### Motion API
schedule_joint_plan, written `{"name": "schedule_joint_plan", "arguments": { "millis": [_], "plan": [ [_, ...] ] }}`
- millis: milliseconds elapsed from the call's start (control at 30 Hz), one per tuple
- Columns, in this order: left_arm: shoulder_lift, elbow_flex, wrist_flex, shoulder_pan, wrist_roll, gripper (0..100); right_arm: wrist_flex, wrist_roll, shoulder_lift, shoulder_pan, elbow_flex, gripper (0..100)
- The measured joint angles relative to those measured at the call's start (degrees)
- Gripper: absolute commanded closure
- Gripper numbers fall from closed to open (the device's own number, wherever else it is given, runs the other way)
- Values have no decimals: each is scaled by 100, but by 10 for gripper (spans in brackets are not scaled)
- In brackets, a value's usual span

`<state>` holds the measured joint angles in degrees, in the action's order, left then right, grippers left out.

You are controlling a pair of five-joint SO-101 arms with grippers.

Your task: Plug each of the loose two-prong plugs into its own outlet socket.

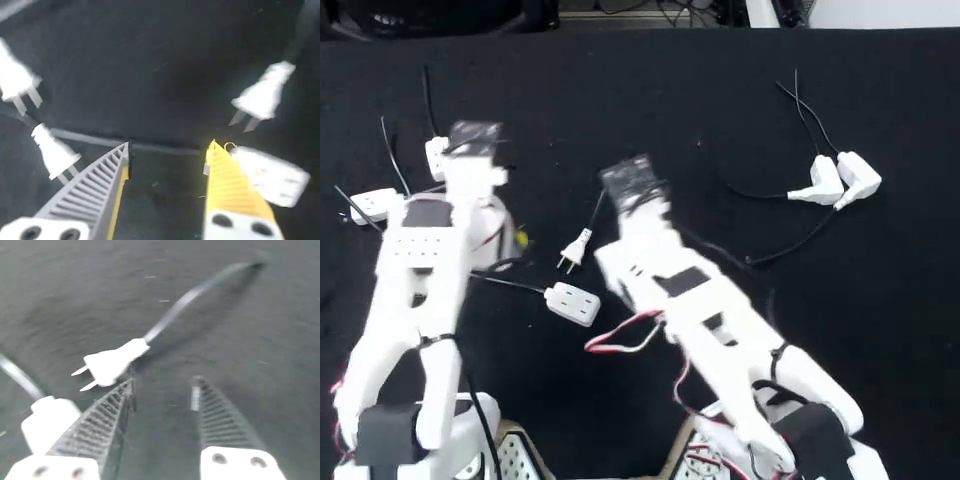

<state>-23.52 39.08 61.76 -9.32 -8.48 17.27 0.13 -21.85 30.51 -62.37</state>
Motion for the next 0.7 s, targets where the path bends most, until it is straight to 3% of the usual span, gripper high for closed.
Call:
{"name": "schedule_joint_plan", "arguments": {
  "millis": [167, 300, 433, 633, 700],
  "plan": [
    [-264, 1301, -1037, -826, -44, 755, 0, -369, 343, 211, 273, 758],
    [-308, 2084, -2075, -879, 325, 755, 0, -1160, 1099, 229, 905, 758],
    [-352, 2655, -2980, -879, 932, 755, 0, -1415, 2277, 255, 1758, 758],
    [-387, 2804, -3349, -879, 1116, 755, 888, -2409, 3446, 273, 3226, 760],
    [-387, 2804, -3376, -879, 1125, 755, 1380, -2585, 3552, 273, 3596, 815]
  ]
}}
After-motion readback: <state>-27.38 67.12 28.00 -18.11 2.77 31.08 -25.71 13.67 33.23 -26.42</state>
